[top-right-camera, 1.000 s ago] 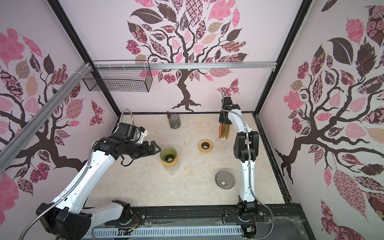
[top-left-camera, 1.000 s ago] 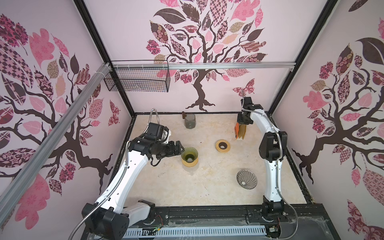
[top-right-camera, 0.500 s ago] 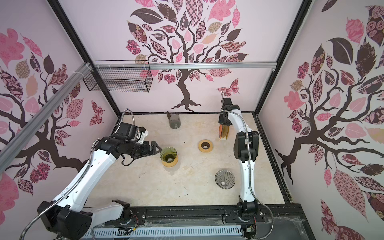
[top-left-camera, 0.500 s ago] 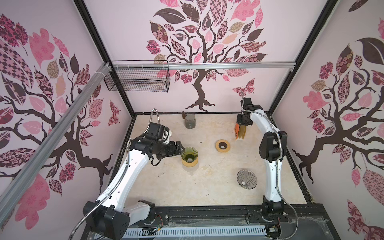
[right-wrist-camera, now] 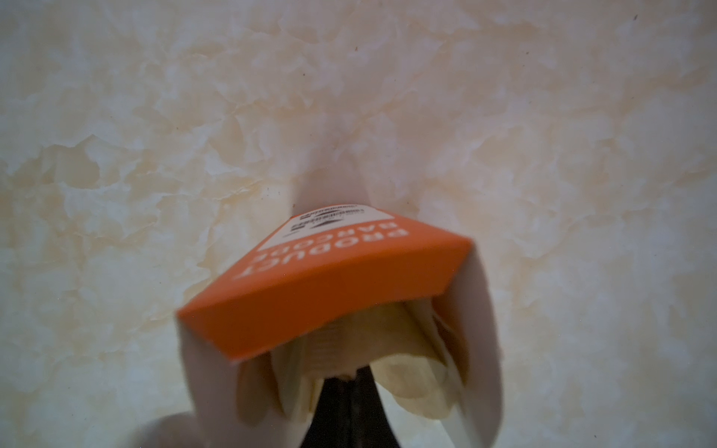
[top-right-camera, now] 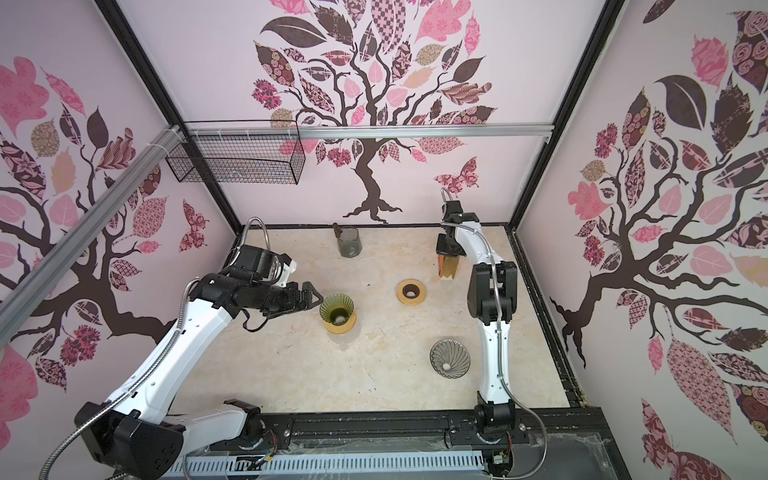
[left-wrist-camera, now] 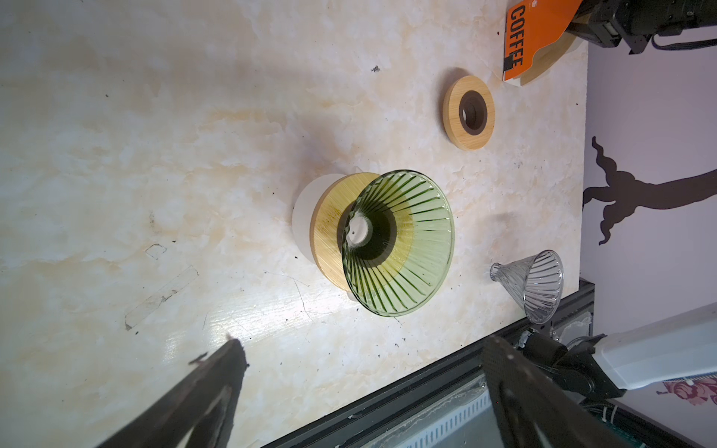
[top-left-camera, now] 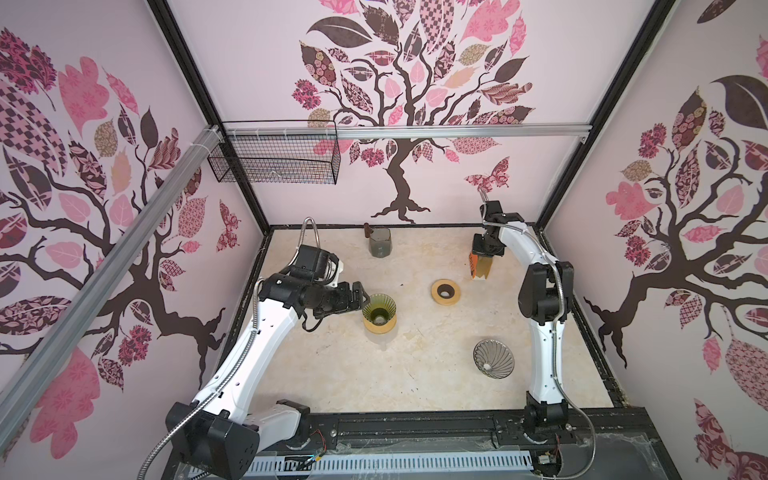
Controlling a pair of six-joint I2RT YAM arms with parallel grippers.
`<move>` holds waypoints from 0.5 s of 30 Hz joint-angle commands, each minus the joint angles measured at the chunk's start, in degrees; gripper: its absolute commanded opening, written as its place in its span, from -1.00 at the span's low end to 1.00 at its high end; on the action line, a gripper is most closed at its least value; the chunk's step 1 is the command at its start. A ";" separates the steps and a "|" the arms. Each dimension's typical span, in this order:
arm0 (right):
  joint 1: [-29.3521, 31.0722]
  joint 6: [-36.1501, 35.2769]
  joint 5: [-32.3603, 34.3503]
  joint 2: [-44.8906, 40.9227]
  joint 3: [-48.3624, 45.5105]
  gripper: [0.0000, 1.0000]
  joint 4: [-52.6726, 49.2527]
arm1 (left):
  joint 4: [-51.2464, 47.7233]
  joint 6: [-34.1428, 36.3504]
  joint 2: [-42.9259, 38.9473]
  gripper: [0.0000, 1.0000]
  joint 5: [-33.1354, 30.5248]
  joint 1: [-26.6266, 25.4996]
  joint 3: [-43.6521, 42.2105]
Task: Place the coffee filter in the dripper
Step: 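Pull one paper filter out of the orange box with the right gripper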
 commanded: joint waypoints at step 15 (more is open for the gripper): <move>-0.29 0.02 0.61 -11.93 -5.50 -1.00 -1.96 | 0.94 0.39 -1.38 0.96 0.27 0.29 0.65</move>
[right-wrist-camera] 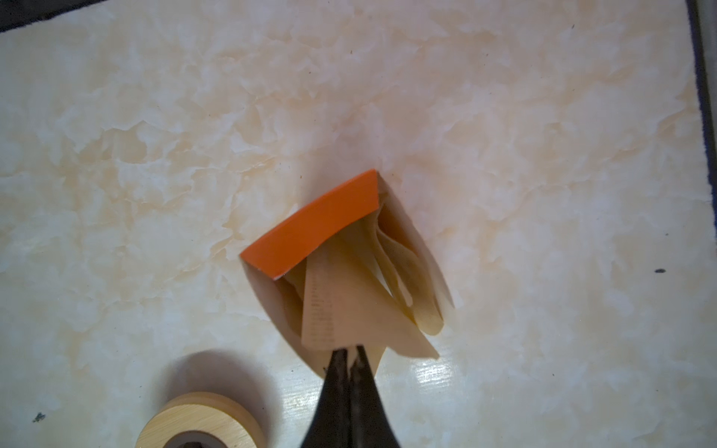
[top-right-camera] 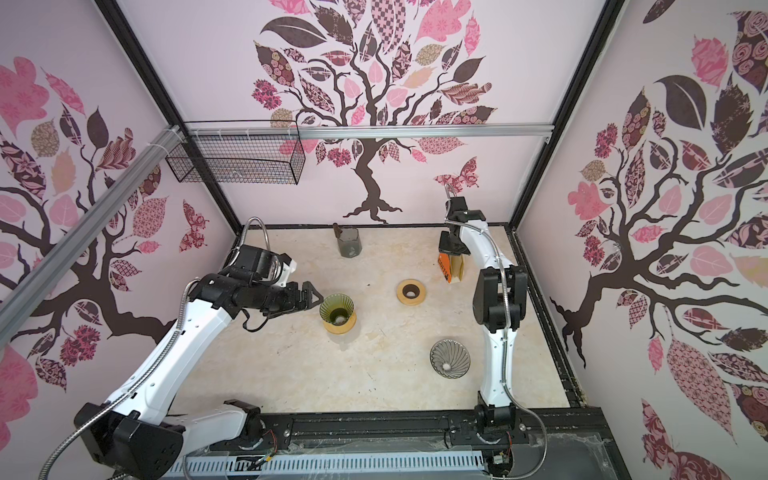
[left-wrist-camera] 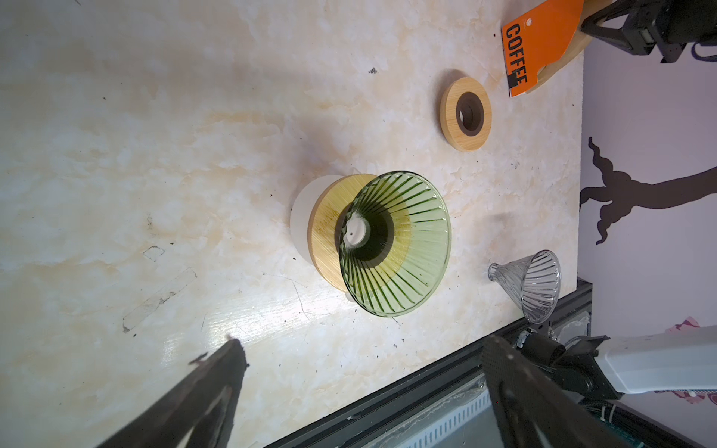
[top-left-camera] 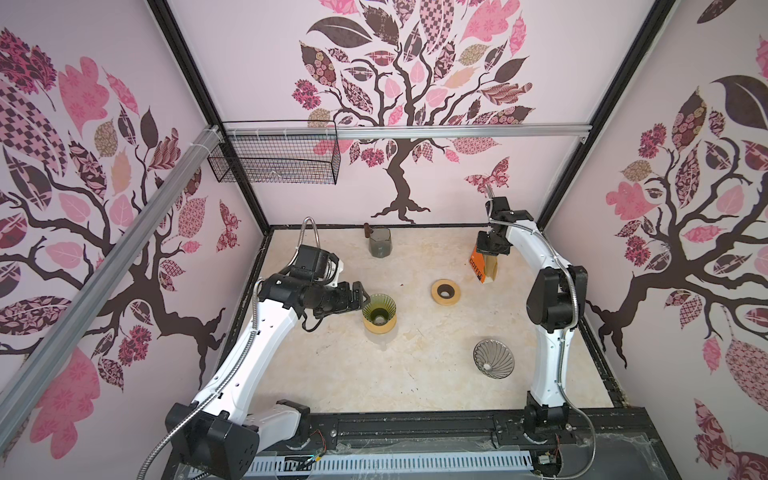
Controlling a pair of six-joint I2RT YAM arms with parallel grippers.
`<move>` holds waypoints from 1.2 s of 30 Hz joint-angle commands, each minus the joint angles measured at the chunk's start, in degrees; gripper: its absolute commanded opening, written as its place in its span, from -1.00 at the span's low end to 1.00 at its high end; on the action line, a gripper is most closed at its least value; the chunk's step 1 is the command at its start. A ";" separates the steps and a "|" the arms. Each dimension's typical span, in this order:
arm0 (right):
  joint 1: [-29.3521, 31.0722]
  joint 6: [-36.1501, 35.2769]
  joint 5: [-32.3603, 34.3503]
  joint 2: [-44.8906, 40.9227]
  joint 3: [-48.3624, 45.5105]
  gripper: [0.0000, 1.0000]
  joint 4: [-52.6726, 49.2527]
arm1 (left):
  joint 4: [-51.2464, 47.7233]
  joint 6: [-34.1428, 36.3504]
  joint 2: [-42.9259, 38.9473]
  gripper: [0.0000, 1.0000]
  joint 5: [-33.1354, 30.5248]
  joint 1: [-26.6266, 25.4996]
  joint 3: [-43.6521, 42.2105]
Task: Place the coffee filter in the dripper
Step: 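Pull one paper filter out of the orange box with the right gripper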
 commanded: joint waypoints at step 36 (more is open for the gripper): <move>0.64 1.33 1.84 -14.61 -3.45 -1.00 -0.28 | -0.83 -0.78 -1.94 0.96 -1.03 0.29 2.27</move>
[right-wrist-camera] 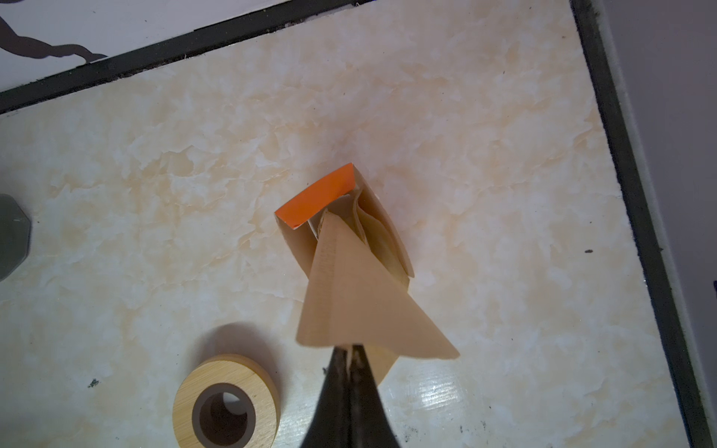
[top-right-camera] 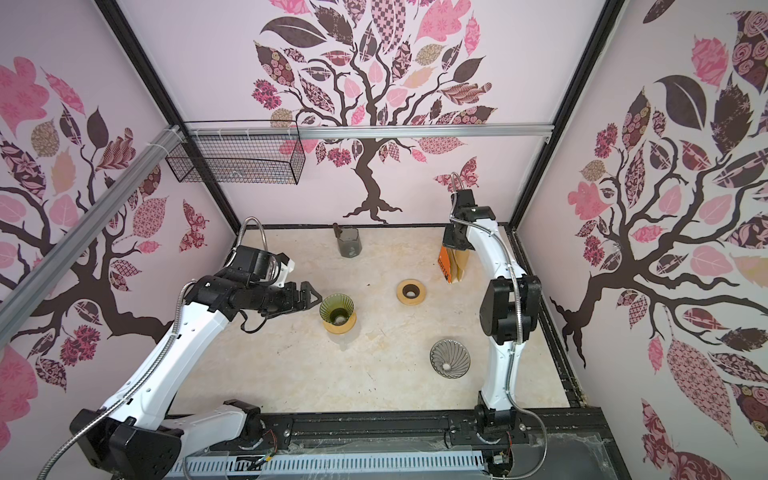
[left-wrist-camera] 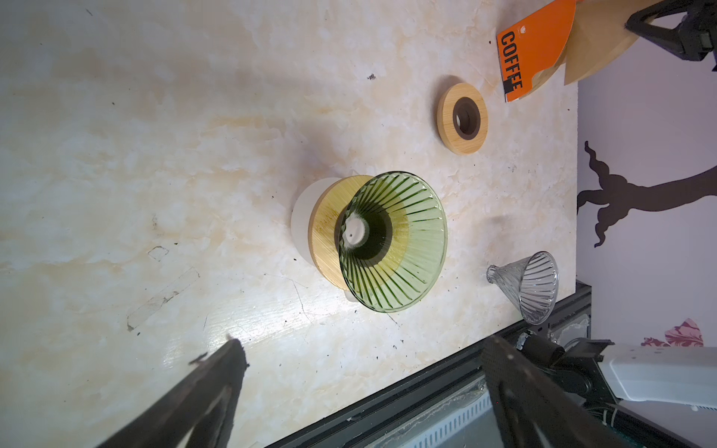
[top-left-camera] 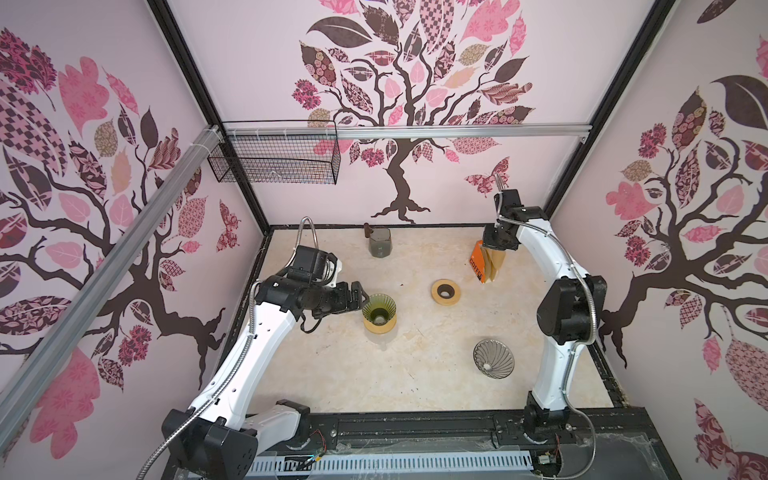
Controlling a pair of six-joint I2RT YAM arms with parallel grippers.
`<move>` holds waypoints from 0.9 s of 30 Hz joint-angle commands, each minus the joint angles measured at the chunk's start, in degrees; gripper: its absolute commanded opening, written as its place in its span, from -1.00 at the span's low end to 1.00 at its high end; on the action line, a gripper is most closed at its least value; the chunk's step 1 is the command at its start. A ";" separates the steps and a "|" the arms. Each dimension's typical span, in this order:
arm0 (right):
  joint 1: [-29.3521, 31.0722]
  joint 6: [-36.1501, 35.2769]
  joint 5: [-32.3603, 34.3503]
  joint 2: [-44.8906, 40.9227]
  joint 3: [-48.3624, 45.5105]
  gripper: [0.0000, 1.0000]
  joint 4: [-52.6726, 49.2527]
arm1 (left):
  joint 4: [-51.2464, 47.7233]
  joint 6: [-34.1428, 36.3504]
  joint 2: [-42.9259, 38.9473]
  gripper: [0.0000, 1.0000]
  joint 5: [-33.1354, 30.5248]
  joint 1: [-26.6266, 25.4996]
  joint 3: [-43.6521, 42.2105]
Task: Place the coffee filter in the dripper
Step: 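Pull one paper filter out of the orange box with the right gripper, then carry the paper filter toward the green dripper with the right gripper while left rises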
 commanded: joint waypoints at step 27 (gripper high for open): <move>10.88 7.36 -2.63 -11.92 7.84 -1.00 -5.87 | -5.97 -31.60 3.31 0.96 6.59 0.28 21.21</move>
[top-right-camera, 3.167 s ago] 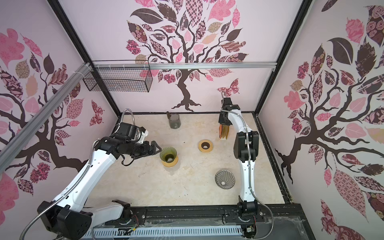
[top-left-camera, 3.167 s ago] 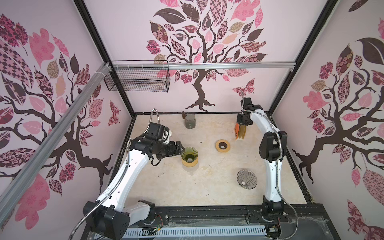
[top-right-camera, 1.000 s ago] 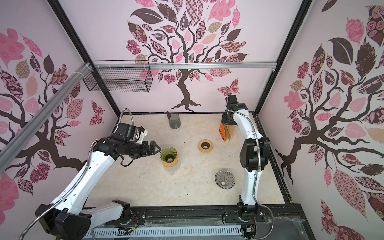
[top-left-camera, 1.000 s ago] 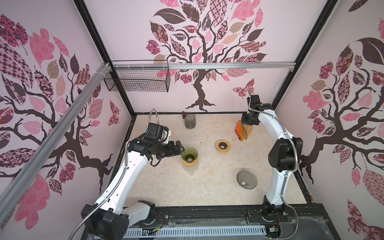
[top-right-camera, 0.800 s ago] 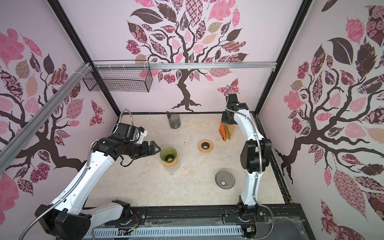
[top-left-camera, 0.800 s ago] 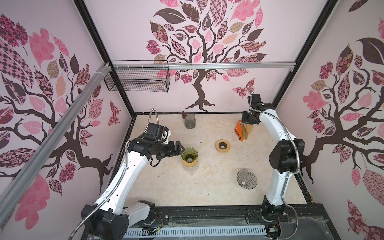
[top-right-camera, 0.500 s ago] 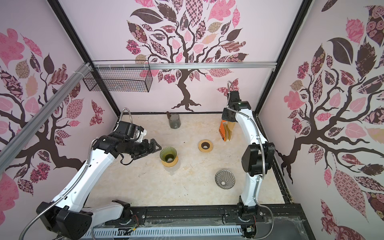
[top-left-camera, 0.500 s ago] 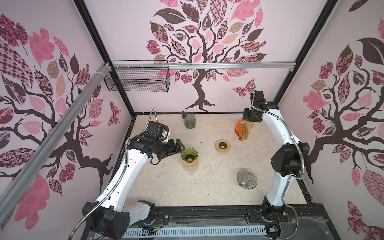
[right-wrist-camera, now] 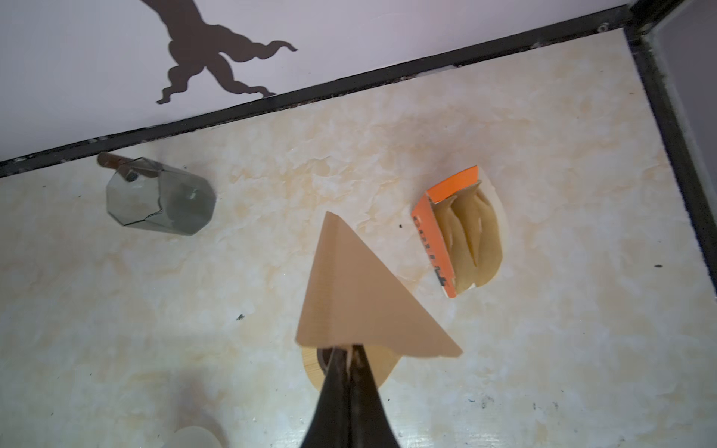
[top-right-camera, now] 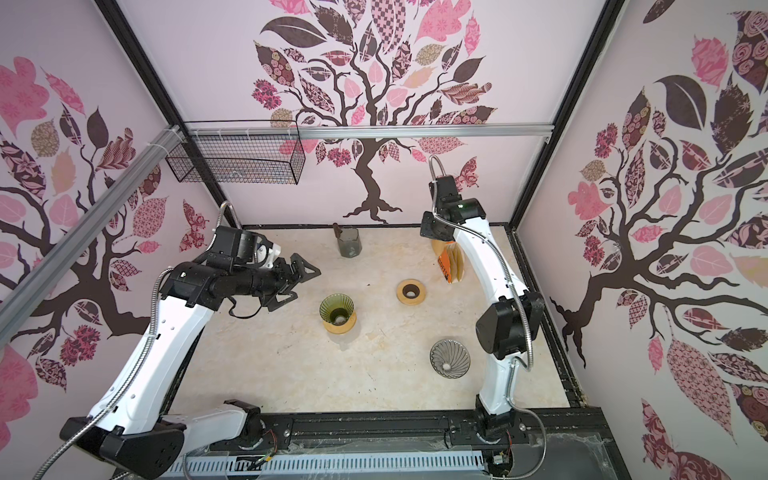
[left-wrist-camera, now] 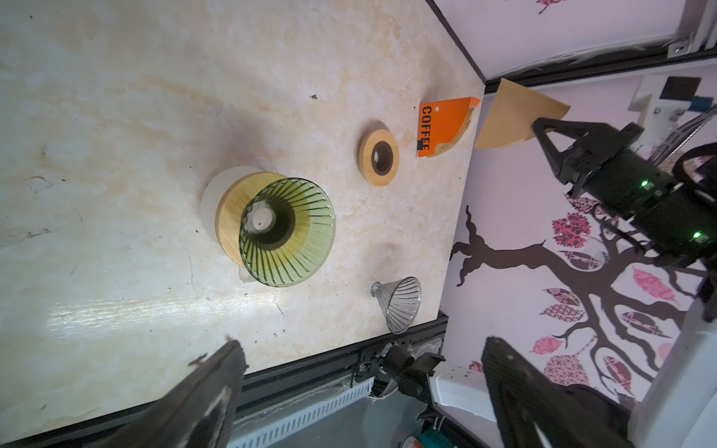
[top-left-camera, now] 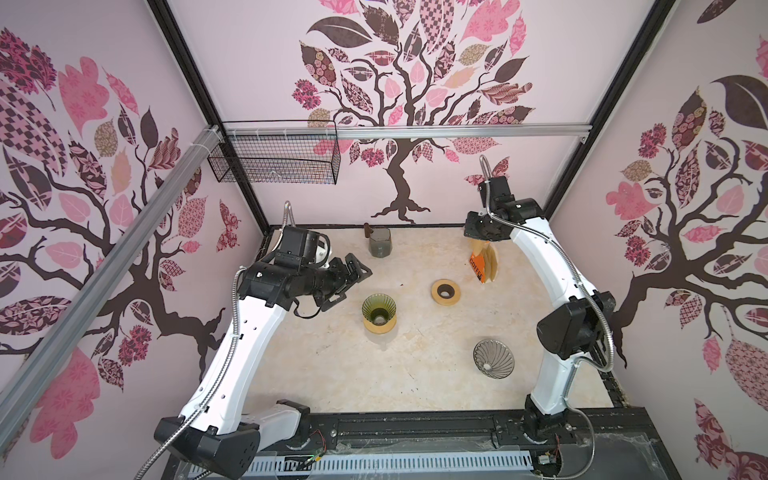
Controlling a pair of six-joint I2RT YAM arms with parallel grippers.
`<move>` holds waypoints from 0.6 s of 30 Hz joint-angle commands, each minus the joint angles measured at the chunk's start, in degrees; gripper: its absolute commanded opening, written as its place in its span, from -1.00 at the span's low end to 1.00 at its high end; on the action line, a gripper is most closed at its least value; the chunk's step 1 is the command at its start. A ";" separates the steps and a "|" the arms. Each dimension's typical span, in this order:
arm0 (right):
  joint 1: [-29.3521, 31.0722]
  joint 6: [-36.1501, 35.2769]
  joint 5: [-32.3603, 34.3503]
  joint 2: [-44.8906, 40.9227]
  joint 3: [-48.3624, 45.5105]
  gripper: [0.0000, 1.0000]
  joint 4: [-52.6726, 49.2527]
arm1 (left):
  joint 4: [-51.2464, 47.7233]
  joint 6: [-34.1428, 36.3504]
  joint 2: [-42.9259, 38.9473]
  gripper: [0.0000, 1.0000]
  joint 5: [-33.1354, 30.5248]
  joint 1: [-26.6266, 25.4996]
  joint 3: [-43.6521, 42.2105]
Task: Place the coffee filter in the dripper
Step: 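Carry the paper filter toward the green dripper with the right gripper while left rises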
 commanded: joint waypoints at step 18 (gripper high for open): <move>12.18 4.27 -3.10 -9.72 -7.54 -1.00 -1.13 | 3.60 -16.15 4.52 0.96 9.63 0.64 10.14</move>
